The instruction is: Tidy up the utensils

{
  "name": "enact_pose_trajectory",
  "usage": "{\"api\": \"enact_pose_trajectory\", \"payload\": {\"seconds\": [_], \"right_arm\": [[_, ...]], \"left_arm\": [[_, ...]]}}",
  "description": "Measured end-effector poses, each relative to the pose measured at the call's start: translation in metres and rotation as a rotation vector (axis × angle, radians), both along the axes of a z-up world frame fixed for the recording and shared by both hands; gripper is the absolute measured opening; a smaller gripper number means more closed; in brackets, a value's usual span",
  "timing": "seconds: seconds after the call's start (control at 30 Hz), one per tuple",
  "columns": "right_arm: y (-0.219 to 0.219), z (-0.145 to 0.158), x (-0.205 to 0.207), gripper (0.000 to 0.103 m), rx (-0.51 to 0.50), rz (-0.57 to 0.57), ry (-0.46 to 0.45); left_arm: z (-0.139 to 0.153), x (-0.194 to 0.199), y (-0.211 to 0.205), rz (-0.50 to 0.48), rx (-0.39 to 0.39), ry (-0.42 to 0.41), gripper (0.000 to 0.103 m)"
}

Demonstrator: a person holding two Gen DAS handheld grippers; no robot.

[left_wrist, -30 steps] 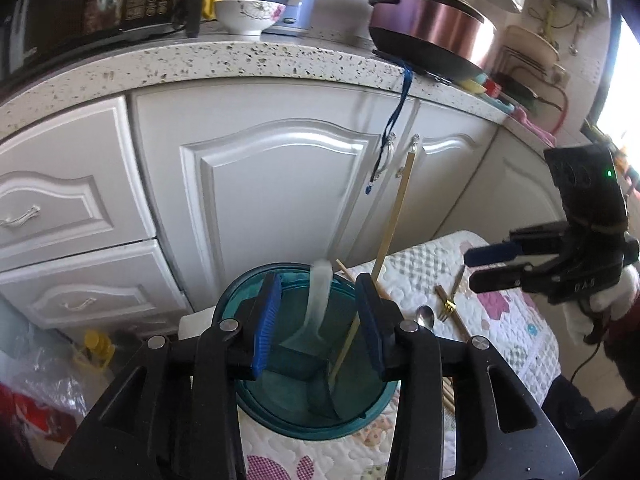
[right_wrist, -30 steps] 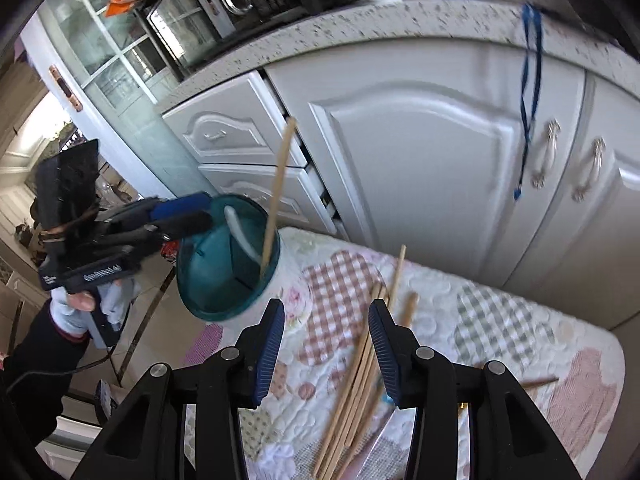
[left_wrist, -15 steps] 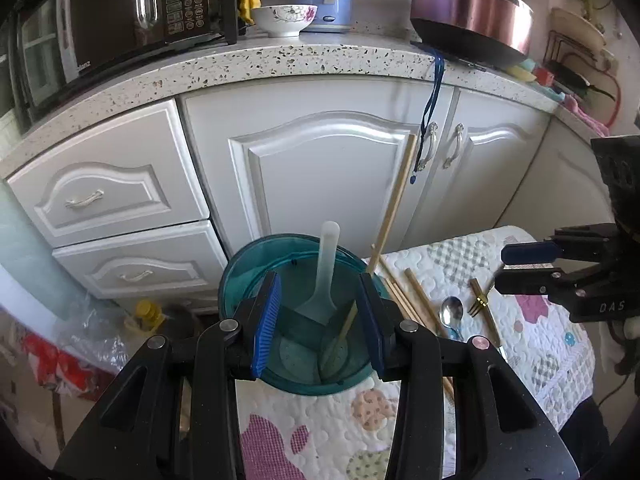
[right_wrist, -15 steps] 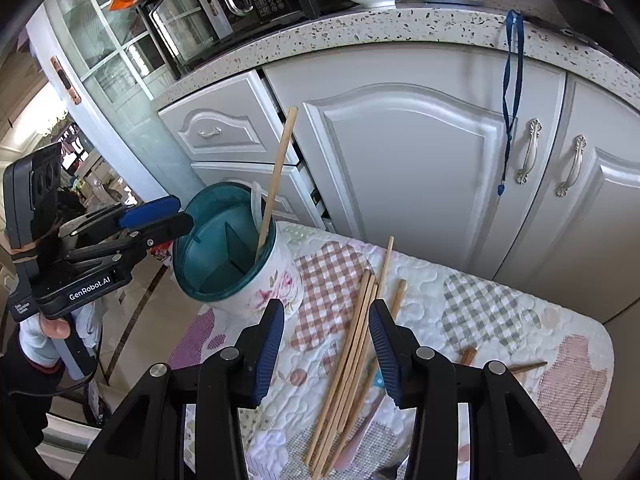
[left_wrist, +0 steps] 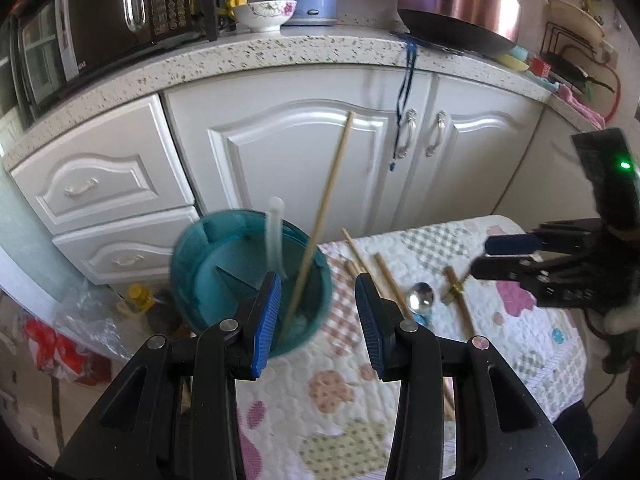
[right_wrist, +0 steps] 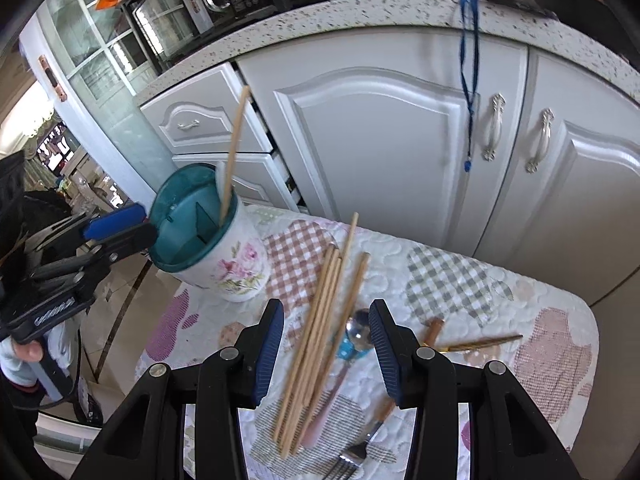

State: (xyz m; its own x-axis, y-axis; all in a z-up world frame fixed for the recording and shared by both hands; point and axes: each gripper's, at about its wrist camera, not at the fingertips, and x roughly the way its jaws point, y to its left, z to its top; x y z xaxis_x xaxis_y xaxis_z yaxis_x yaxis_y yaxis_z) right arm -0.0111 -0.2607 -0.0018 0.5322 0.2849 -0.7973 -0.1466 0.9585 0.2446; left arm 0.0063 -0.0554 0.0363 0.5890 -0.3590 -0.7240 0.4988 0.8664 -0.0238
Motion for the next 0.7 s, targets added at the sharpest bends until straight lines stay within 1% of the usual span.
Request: {"api": "enact_pose_trajectory", "payload": {"seconds": [0.1,0.27,0.33,0.4,0.43,0.6,0.7], "right_arm": [[-0.008,-0.01,0.006,0.042,0.002,-0.012,0.028],[-0.007,-0.034,0.028,0.042,-0.009,0.007,0.073],[-0.005,-0.044,0.039,0.037,-0.014,0.016,0.09],[-0.003,-0.057,0.055,0.035,-0.017,0.019,0.115],[-0.002,-0.062,0.06,0.032,-0.02,0.019,0.122],[0.004,-0.099,0.095,0.028,-0.039,0.022,0.196],[0.007,-0.117,0.107,0.022,-0.043,0.03,0.23]], "left_arm": [[-0.009,-0.008,-0.003,-0.002,-0.037,0.049,0.038],[-0.033,-0.018,-0.014,-0.017,-0.059,0.13,0.038],[-0.045,-0.02,-0.018,-0.013,-0.07,0.168,0.038],[-0.055,-0.019,-0.021,0.006,-0.095,0.2,0.038],[-0.061,-0.018,-0.022,0.016,-0.107,0.221,0.038],[-0.088,-0.013,-0.034,0.065,-0.128,0.279,0.038],[-0.109,-0.004,-0.044,0.103,-0.138,0.328,0.037]]}}
